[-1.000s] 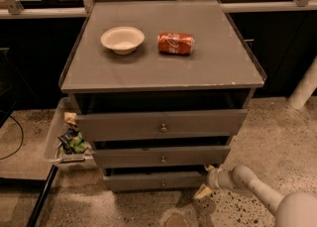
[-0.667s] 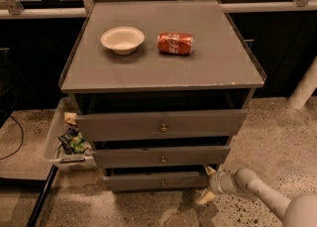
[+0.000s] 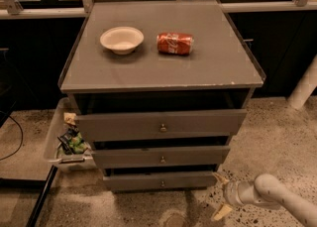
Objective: Close bottom drawer
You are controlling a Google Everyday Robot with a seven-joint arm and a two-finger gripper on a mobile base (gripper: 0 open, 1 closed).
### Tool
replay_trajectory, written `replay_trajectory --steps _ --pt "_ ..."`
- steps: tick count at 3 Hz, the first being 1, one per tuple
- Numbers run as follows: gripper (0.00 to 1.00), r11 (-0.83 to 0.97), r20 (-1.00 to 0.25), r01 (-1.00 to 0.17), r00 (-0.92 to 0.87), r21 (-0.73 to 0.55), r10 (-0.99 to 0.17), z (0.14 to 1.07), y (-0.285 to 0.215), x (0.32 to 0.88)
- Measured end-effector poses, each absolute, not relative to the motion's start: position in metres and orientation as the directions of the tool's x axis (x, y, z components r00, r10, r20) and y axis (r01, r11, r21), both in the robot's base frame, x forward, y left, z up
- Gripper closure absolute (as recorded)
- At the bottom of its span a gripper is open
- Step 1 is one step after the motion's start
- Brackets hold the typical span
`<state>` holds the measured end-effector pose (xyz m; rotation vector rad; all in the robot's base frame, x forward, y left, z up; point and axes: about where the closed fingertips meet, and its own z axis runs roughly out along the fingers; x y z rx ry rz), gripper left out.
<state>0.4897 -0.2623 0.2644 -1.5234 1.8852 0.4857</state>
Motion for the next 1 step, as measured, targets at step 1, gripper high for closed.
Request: replay_trajectory --steps 1 --pt "0.0 0.247 -0.691 -0.963 -0.104 -0.111 -0.716 0.2698 -0.2631 0.486"
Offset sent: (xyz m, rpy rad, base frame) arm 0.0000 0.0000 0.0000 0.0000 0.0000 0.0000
